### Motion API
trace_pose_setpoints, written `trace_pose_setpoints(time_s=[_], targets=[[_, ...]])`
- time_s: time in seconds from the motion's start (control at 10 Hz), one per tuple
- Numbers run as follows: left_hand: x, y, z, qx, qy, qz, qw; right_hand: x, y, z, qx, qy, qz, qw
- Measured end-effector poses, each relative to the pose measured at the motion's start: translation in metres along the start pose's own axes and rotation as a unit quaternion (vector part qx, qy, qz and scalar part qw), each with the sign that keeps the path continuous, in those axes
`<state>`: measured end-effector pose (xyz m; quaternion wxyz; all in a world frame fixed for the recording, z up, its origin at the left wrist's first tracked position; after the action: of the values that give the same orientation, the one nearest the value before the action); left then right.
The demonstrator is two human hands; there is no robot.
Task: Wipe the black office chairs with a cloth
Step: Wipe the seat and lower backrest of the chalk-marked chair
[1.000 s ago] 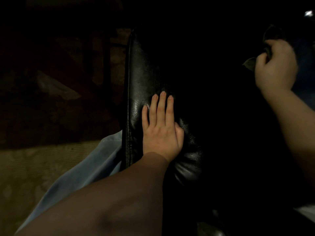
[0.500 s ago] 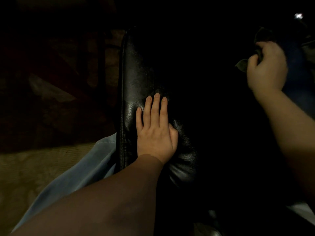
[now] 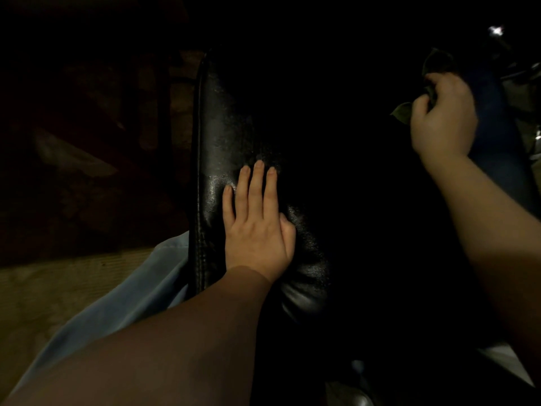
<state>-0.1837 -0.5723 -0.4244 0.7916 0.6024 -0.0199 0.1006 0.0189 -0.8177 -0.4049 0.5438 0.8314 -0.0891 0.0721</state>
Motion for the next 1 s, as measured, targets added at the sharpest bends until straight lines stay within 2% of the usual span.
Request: trace_pose_setpoints(time_s=[0.3, 0.6, 0.9, 1.0], targets=[[0.0, 0.0, 0.0, 0.001, -0.001, 0.007, 1.0, 0.0, 0.001, -0.003, -0.014, 0.003, -0.004, 1.0], [0.0, -0.002, -0.001, 0.0, -0.001, 0.011, 1.0, -0.003, 0.0, -0.021, -0.039, -0.007, -0.066, 0.997], [0.0, -0.002, -0.001, 0.013, -0.005, 0.019, 1.0, -0.066, -0.036, -0.129, -0.038, 0.092, -0.123, 0.988], [0.0, -0.002, -0.001, 0.016, -0.008, 0.024, 1.0, -0.091, -0.038, -0.153, -0.036, 0.158, -0.157, 0.974]])
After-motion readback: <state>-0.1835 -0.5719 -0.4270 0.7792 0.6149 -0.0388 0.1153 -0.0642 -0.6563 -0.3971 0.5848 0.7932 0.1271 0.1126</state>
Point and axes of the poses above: each hand's wrist, its own x-axis towards the middle knuckle, its own y-axis out of the back of the hand, z = x × y, the point moved 1 cm from there along x, towards the middle knuckle, and after that the axes turned 2 degrees about -x, right-handed, at the moved point
